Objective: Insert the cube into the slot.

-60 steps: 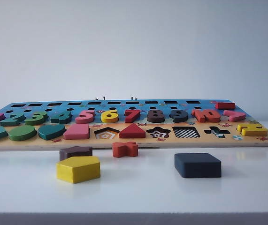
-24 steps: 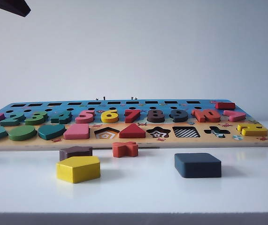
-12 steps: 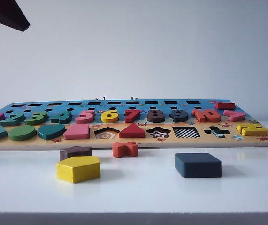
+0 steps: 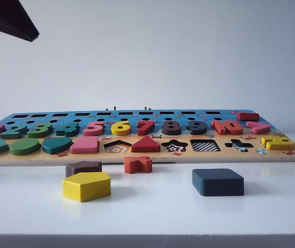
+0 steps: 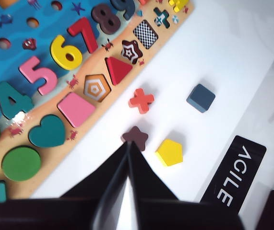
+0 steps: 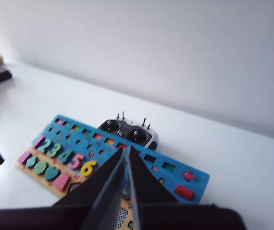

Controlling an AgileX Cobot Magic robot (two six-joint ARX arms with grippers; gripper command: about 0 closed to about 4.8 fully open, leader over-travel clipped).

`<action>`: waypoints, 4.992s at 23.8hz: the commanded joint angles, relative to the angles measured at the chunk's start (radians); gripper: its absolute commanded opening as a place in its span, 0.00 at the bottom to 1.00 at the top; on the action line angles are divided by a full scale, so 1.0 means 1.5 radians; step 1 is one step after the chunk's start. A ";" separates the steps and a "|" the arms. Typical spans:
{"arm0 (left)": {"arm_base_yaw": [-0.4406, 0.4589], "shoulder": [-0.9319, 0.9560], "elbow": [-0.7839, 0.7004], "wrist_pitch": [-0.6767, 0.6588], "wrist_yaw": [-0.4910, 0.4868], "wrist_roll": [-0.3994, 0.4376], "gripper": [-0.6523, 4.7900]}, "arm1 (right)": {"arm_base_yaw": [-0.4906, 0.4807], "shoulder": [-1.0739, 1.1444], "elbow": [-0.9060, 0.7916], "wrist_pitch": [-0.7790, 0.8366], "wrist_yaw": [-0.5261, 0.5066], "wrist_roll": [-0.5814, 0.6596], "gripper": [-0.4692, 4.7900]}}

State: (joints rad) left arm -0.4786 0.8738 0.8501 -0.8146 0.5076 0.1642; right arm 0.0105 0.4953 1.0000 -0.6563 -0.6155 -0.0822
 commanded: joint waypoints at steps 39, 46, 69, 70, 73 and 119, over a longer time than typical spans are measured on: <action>0.000 0.051 -0.019 0.151 0.131 0.051 0.15 | 0.533 0.491 0.097 -0.328 0.192 -0.269 1.00; 0.000 0.056 -0.019 0.151 0.134 0.055 0.15 | 0.582 0.546 0.097 -0.310 0.273 -0.283 1.00; 0.001 0.056 -0.020 0.184 0.136 0.053 0.15 | 0.583 0.611 0.094 -0.263 0.311 -0.272 1.00; 0.001 0.056 -0.020 0.185 0.139 0.053 0.15 | 0.583 0.615 0.094 -0.262 0.311 -0.273 1.00; 0.001 0.058 -0.020 0.186 0.175 0.054 0.15 | 0.583 0.617 0.080 -0.254 0.314 -0.278 1.00; 0.001 0.076 -0.021 0.173 0.234 0.061 0.15 | 0.625 0.655 0.010 -0.179 0.338 -0.306 0.48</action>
State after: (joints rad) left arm -0.4774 0.9882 0.8162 -0.5625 0.8551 0.2470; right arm 0.9440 1.4815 1.0126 -0.9203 -0.0978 -0.5404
